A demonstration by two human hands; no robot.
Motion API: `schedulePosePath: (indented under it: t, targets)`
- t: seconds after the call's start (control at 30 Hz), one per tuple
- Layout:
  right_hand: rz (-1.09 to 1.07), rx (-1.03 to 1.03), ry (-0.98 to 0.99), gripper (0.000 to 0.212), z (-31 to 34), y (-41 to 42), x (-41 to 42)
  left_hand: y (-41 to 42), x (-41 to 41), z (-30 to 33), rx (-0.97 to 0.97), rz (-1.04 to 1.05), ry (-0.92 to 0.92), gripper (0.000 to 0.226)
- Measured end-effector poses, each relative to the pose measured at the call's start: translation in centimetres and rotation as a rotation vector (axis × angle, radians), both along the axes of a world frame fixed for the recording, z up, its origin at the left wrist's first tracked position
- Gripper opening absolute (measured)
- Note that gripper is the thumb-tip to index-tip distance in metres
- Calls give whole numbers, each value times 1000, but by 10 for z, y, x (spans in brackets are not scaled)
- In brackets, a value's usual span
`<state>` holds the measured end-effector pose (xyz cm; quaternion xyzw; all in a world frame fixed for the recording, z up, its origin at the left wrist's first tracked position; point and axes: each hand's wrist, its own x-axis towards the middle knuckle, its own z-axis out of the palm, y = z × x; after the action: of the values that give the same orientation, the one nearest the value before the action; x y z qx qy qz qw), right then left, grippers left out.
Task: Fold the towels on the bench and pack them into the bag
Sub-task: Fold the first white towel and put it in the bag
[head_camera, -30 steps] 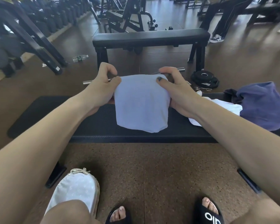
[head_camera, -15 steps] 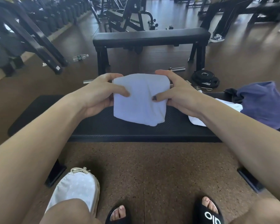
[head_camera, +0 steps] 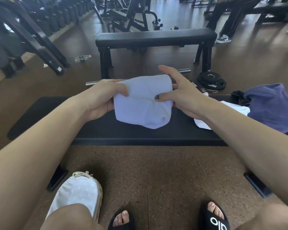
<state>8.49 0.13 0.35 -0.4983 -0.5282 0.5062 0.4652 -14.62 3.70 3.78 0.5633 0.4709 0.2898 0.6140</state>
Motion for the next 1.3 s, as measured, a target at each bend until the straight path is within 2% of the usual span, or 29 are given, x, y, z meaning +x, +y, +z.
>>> schedulePosePath:
  t: [0.17, 0.33, 0.4, 0.53, 0.63, 0.8, 0.87, 0.97, 1.0, 1.1, 1.13, 1.23, 1.3]
  targets:
    - [-14, 80, -97, 70, -3, -1, 0, 1, -4, 3, -88, -48, -29, 41]
    - [-16, 21, -161, 86, -5, -1, 1, 4, -4, 3, -62, -87, 84, 35]
    - [-29, 16, -195, 85, -4, -1, 0, 4, -4, 3, -27, -114, 160, 31]
    - [-89, 1, -128, 64, -2, 2, 4, 5, -6, 3, 46, -106, 223, 22]
    - [-75, -51, -31, 41, 2, 1, 9, 6, -8, 2, 66, -55, 255, 30]
    - [1, -116, 75, 23, 5, -4, 6, 1, -5, -2, -9, 4, 38, 26]
    - [-43, -138, 127, 26, 5, -4, 5, 1, -4, -4, -38, 38, -18, 25]
    - [-130, -171, 183, 57, 2, -3, 3, 5, -3, -8, -26, 44, -20, 33]
    - [-132, -167, 195, 61, 1, -4, 1, 7, -3, -9, -16, 60, -22, 38]
    - [-98, -103, 213, 53, 0, -7, -1, 7, -1, -10, 41, 133, -14, 35]
    - [-89, -72, 159, 50, 0, -9, -1, 6, 0, -9, 50, 125, -14, 33]
    - [-124, 51, -249, 54, -2, -12, -3, 6, -2, -9, 67, 86, -14, 26]
    - [-157, 151, -436, 55, -5, -11, -8, 7, -3, -10, 69, 87, -22, 23]
